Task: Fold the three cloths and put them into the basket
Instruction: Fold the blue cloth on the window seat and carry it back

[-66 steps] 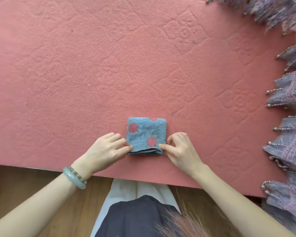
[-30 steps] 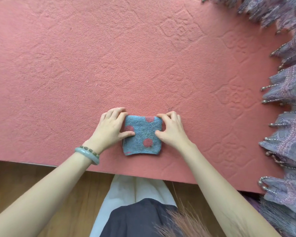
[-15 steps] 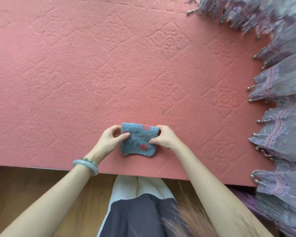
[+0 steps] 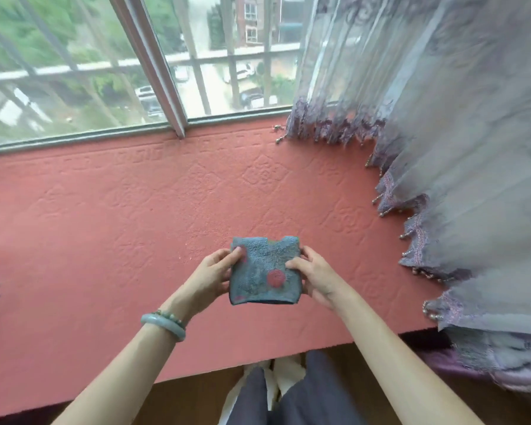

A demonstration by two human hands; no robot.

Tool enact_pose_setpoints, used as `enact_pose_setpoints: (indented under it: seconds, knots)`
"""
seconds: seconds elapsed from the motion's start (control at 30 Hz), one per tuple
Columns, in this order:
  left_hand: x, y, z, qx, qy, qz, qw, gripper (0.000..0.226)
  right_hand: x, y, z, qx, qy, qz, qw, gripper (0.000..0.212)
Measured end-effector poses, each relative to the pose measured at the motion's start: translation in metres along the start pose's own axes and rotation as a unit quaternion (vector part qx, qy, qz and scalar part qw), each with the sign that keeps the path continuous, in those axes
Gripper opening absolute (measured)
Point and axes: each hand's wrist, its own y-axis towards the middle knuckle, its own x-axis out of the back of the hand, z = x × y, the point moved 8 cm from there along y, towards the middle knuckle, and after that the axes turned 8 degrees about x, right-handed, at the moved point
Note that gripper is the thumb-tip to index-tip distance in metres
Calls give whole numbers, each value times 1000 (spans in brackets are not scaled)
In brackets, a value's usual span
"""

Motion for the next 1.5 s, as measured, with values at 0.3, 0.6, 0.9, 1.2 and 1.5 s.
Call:
enact_pose_setpoints:
  seconds: [0.3, 0.6, 0.9, 1.2, 1.5]
  knots:
    - [-128, -72, -115, -37, 105, 232, 966, 62, 54, -114, 112, 115, 120, -89, 982, 42]
    - [-330, -130, -113, -21, 224, 380, 897, 51, 173, -282, 149, 231, 156, -247, 928, 26]
    - [-536, -221, 35, 45, 291, 502, 813, 33, 291, -509, 67, 260, 215, -390, 857, 35]
    - [-697, -312, 211, 109, 377, 582, 712, 24, 370, -719, -48, 249, 249, -487, 799, 18]
    - [-824, -373, 343, 188, 451, 641, 592, 27, 429, -841, -142, 274, 357, -580, 679, 32]
